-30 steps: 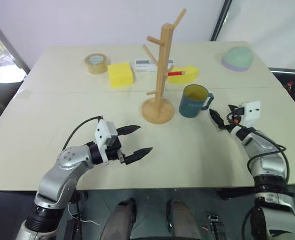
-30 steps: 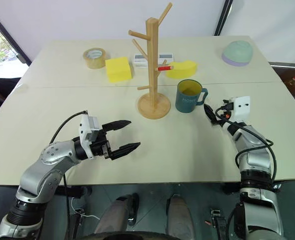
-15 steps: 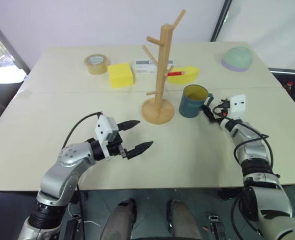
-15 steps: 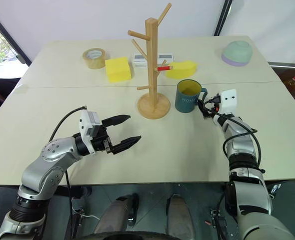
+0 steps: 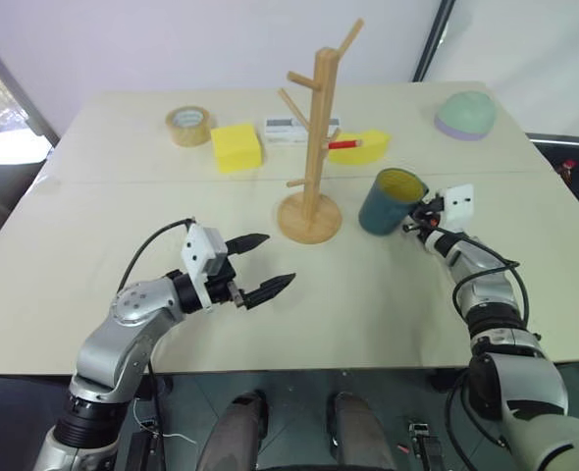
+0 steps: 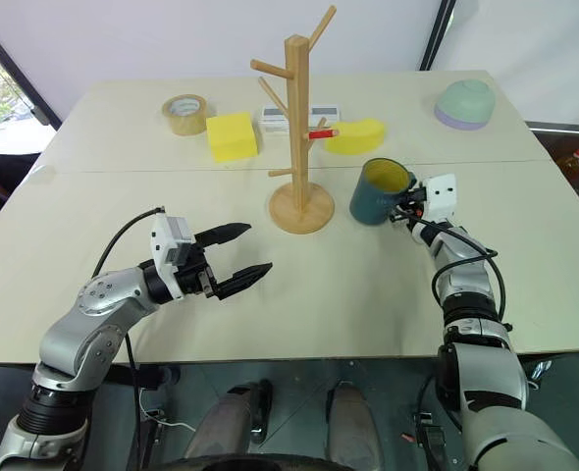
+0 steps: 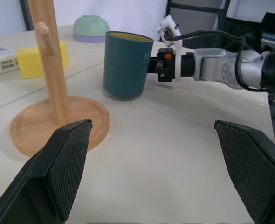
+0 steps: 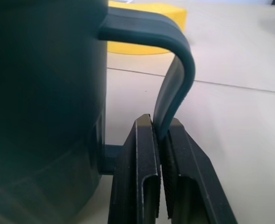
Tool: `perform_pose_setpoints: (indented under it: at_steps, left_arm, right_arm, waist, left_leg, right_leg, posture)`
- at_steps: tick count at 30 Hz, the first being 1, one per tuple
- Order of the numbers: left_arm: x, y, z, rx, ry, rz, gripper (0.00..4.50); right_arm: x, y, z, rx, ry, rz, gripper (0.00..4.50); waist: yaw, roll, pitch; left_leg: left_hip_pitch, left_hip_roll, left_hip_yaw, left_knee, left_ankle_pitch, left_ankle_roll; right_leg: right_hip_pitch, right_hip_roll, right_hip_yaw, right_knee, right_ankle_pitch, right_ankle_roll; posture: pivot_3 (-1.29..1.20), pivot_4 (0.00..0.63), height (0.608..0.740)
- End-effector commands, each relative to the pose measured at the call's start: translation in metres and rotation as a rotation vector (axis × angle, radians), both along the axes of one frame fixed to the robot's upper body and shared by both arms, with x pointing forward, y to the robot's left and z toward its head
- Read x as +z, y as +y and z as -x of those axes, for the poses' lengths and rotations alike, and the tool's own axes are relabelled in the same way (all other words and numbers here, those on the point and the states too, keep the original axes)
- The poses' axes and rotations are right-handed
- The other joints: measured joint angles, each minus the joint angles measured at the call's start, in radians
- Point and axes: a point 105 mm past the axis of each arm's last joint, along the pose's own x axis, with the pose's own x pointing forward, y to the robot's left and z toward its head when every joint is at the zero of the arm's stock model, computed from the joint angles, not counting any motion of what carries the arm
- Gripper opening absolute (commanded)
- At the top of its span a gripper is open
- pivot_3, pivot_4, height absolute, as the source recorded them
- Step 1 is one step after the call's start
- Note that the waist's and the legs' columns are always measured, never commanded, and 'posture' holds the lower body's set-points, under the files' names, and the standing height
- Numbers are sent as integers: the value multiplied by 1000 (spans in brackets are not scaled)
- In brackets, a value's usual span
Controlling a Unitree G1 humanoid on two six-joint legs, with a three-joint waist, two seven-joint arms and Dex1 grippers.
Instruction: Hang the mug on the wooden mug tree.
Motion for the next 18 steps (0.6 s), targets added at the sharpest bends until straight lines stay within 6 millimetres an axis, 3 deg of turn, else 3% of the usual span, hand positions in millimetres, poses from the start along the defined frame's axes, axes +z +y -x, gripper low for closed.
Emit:
perform_pose_setpoints:
  at_steps: [1,5,8,12,18]
  left_arm:
    - [13,11,-4,42,-64,2,4500]
    - [13,22,-10,67,-71,-10,4500]
    - [16,28,-15,74,-80,-12,4500]
    - [22,30,-19,68,-101,-3,4500]
    - [37,32,-20,57,-132,46,4500]
  right_arm:
    - [58,13,15,144,-169,217,46]
    - [111,46,51,399,-248,388,46]
    - [141,63,66,498,-266,456,46]
    - [154,75,69,566,-222,577,46]
    - [163,87,51,578,-187,654,46]
  waist:
    - [3,1,1]
    - [-2,2,1]
    - [-2,2,1]
    - [3,1,1]
    - [4,1,1]
  left_leg:
    - [0,0,0,0,0,0]
    - [-1,0,0,0,0,0]
    - [1,1,-1,0,0,0]
    - [1,3,-1,1,0,0]
    - [-4,1,-1,1,0,0]
  right_leg:
    - [0,0,0,0,0,0]
    - [-1,-1,0,0,0,0]
    - [-1,0,0,1,0,0]
    - [0,-1,0,1,0,-1]
    - [-2,-2,0,-3,0,0]
  posture:
    - [0,150,740]
    - [0,150,740]
    - [0,150,740]
    - [0,150,740]
    - [0,150,740]
